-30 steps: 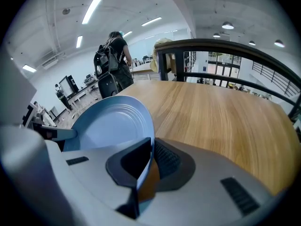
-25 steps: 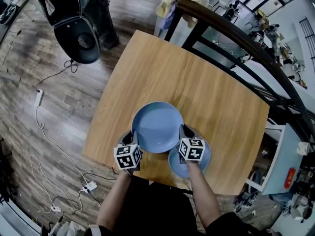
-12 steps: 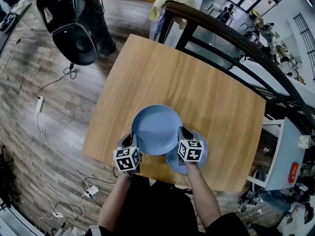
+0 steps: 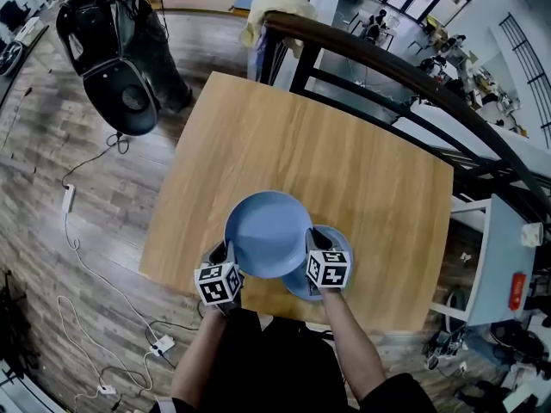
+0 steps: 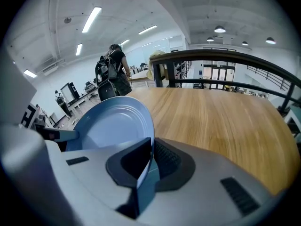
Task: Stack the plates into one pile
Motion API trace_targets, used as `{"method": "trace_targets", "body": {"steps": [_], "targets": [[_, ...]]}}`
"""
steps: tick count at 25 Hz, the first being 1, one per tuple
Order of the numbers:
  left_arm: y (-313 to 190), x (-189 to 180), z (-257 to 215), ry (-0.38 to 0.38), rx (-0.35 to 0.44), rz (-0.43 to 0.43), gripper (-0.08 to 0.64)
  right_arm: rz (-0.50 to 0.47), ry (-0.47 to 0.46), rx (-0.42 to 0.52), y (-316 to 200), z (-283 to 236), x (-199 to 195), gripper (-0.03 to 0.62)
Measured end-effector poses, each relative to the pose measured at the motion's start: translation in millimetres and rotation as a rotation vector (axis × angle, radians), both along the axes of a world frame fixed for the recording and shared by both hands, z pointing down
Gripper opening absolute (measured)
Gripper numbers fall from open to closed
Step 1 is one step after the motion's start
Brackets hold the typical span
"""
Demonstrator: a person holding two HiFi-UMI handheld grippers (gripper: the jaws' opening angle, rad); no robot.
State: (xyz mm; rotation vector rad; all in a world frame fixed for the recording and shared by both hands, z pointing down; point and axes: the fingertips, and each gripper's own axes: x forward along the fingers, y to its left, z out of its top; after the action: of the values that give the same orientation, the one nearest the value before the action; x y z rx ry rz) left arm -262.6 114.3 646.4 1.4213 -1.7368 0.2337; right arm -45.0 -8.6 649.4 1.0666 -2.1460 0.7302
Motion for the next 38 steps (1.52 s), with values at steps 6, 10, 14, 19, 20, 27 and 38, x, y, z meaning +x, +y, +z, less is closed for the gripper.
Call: {"method": "trace_targets", "body": {"steps": [6,10,14,19,20,27,38], "targets": [[-1,21,-7,-0.005,0.012,0.025,0.041,0.026,-0.009,0.007,4,-6,24,0.043],[-3,40,-12,-0.014,0.017,0.051,0.041,0.048,-0.016,0.012,8,-10,45,0.043],[-9,57,-17,-0.02,0.022,0.081,0.041,0.076,-0.02,0.015,9,-14,66,0.043],[-16,79,-20,-0.023,0.021,0.117,0.041,0.111,-0.03,0.018,10,-19,91,0.043],[-17,84,-21,-0.022,0.022,0.124,0.041,0.117,-0.031,0.018,11,-20,97,0.043],[-24,118,-25,-0.022,0.024,0.163,0.041,0.147,-0.045,0.026,13,-29,134,0.043],[-16,172,-31,-0.036,0.009,0.212,0.041,0.174,-0.068,0.012,32,-34,191,0.043]]}}
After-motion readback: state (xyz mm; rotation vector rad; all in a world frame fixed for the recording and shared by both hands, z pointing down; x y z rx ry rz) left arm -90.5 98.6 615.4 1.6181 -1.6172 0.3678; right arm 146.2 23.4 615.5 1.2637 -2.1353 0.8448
